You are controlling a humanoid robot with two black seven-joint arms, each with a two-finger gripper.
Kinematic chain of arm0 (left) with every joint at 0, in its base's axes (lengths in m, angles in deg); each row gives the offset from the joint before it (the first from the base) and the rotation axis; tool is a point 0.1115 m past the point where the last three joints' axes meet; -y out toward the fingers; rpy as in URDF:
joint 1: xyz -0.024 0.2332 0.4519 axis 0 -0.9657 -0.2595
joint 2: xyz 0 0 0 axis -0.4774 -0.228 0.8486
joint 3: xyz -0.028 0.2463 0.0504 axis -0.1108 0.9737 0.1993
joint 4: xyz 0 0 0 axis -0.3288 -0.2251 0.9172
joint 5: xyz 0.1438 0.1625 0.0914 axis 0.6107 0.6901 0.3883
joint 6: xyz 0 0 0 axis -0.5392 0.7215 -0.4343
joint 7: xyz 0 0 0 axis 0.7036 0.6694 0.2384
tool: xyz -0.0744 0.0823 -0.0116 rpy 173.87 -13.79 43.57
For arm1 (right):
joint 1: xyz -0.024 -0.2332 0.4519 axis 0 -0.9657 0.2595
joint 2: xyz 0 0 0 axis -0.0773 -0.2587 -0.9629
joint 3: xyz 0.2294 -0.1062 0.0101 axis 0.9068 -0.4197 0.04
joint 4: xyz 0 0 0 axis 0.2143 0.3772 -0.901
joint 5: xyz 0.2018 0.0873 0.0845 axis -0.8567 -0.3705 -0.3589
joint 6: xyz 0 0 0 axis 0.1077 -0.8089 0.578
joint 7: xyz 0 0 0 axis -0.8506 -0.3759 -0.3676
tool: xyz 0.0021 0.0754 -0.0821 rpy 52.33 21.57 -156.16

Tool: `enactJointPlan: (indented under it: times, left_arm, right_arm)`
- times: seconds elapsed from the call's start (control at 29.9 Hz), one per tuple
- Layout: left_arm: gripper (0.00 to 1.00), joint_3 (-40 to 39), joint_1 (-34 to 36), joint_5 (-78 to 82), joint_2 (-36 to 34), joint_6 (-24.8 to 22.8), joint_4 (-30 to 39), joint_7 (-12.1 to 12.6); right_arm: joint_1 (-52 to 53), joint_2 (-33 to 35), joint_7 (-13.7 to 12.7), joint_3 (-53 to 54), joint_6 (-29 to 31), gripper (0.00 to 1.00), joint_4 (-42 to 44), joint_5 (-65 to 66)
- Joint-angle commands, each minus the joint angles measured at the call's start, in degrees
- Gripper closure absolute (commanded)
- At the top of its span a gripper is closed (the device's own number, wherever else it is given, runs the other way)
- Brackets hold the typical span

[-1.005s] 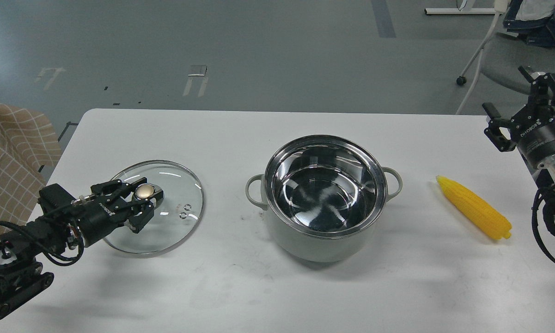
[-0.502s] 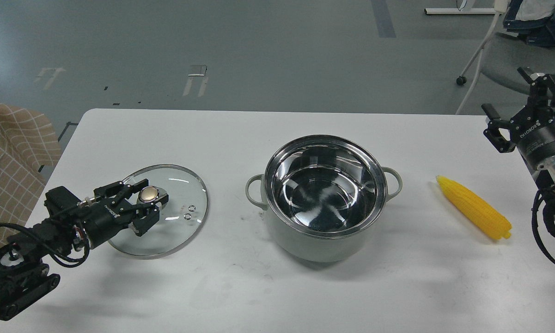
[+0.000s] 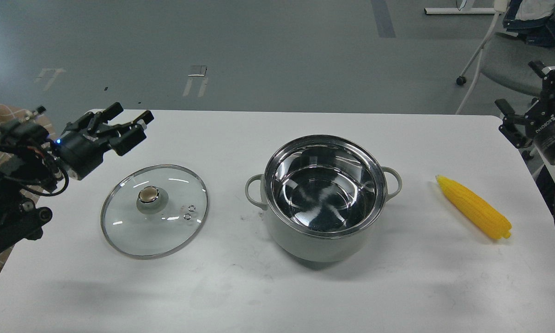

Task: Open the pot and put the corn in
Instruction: 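Release the lid and raise the left gripper away, then lower the right gripper onto the yellow corn cob and grasp it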

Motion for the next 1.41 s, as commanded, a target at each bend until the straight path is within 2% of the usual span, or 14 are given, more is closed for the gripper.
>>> enactJointPlan:
  times: [0.0, 0.03, 0.17, 0.27, 0.33, 0.4, 0.57, 0.84, 0.97, 1.37]
  left_arm:
    - [0.04, -1.34, 5.14, -17.35, -0.46, -8.07, 2.7, -0.01]
    - [0.04, -1.78, 5.84, -20.25, -0.37, -9.48, 2.96, -0.01]
    - [0.04, -5.9, 7.87, -38.18, 0.33, -22.38, 3.49, -0.01]
    - [0.03, -8.19, 7.78, -41.98, 1.12, -28.01, 3.84, -0.01]
    - [0.03, -8.99, 7.87, -42.43, 1.73, -30.14, 3.84, -0.01]
    - [0.03, -9.08, 7.87, -42.35, 2.44, -30.59, 3.93, -0.01]
    - [0.03, -9.26, 7.87, -42.34, 4.02, -30.59, 4.28, -0.01]
    - [0.03, -9.26, 7.25, -42.17, 4.99, -30.68, 6.48, -0.01]
    - [0.03, -9.26, 7.25, -42.17, 5.25, -30.67, 6.57, -0.01]
    - [0.03, -9.26, 7.08, -41.99, 5.61, -30.76, 6.83, -0.01]
  right_arm:
    - [2.35, 2.86, 0.0, -0.14, 0.0, 0.0, -0.12, 10.57]
    - [2.79, 3.3, 0.0, -0.14, 0.0, 0.0, -0.21, 12.94]
    - [3.76, 9.26, 0.0, -0.14, 0.0, 0.0, -6.24, 30.84]
    - [3.06, 13.66, 0.0, -0.4, 0.0, 0.0, -11.96, 41.65]
    - [2.71, 15.78, 0.0, -1.53, 0.0, 0.0, -15.48, 49.91]
    - [2.53, 16.93, 0.0, -3.21, -0.23, 0.0, -17.95, 58.03]
    - [3.06, 17.63, 0.0, -10.58, -5.14, 0.0, -20.33, 74.89]
    - [2.62, 16.67, 0.0, -15.86, -6.91, 0.0, -19.9, 90.29]
    - [2.36, 15.53, 0.0, -16.31, -6.99, 0.0, -19.46, 92.51]
    - [3.06, 4.81, 0.0, -18.77, -8.22, 0.0, -10.31, 94.88]
